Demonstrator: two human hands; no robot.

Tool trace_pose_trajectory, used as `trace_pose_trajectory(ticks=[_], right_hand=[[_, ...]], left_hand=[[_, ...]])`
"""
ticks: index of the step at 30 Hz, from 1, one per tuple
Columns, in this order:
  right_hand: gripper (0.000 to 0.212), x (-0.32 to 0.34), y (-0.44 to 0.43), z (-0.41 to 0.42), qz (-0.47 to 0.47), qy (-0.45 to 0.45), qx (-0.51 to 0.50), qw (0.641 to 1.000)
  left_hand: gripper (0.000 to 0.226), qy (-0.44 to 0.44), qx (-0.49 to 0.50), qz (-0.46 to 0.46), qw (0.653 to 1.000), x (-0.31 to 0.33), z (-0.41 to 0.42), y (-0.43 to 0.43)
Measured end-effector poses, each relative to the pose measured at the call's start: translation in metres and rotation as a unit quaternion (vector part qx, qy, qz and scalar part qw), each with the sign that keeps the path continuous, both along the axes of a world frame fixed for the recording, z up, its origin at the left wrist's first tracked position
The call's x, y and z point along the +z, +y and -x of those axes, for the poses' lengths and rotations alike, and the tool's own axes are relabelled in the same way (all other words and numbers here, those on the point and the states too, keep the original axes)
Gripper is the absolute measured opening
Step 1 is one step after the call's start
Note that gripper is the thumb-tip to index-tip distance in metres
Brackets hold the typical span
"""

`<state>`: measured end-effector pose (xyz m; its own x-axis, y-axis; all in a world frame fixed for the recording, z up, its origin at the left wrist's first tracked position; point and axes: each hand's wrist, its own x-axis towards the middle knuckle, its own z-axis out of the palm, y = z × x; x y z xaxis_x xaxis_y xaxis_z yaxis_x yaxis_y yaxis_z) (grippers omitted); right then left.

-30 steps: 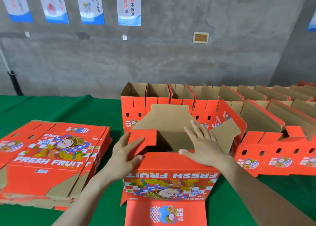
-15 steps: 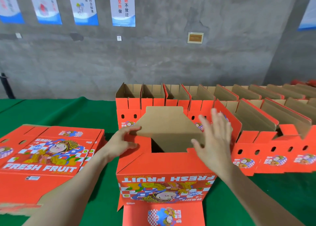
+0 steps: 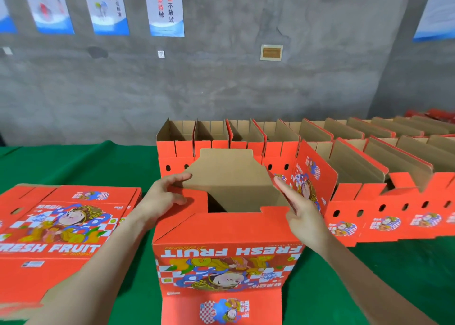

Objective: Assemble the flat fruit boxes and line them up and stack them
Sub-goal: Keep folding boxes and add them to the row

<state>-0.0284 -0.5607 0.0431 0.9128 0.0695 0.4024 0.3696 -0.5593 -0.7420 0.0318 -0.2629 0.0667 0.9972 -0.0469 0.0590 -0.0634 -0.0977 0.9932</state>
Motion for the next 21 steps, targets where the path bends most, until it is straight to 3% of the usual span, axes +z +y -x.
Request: trace_pose_trajectory(ticks=[4, 9, 13, 16, 21], right_hand=[[0.088, 0.016, 0.002, 0.016, 0.007, -0.021, 0.006, 1.000], [0.080, 0.004, 0.006, 0.030, 0.076, 0.055, 0.027, 0.995], [0.051, -0.009, 0.008, 0.031, 0.161, 0.064, 0.056, 0.983], [0.037, -0.016, 0.006, 0.028, 0.205, 0.028, 0.018, 0.978], [0.009, -0.012, 0.008, 0.015, 0.136, -0.063, -0.018, 0.988]], left_hand=[[0.059, -0.032, -0.008, -0.048, 0.998, 0.025, 0.013, 0.012], [0.057, 0.009, -0.021, -0.032, 0.999, 0.009, 0.028, 0.009], [0.057, 0.008, 0.000, 0.010, 1.000, -0.005, 0.030, 0.015], [0.057, 0.010, -0.006, 0.028, 1.000, -0.011, 0.030, 0.021], [0.057, -0.004, -0.011, 0.029, 1.000, -0.019, 0.029, 0.028]])
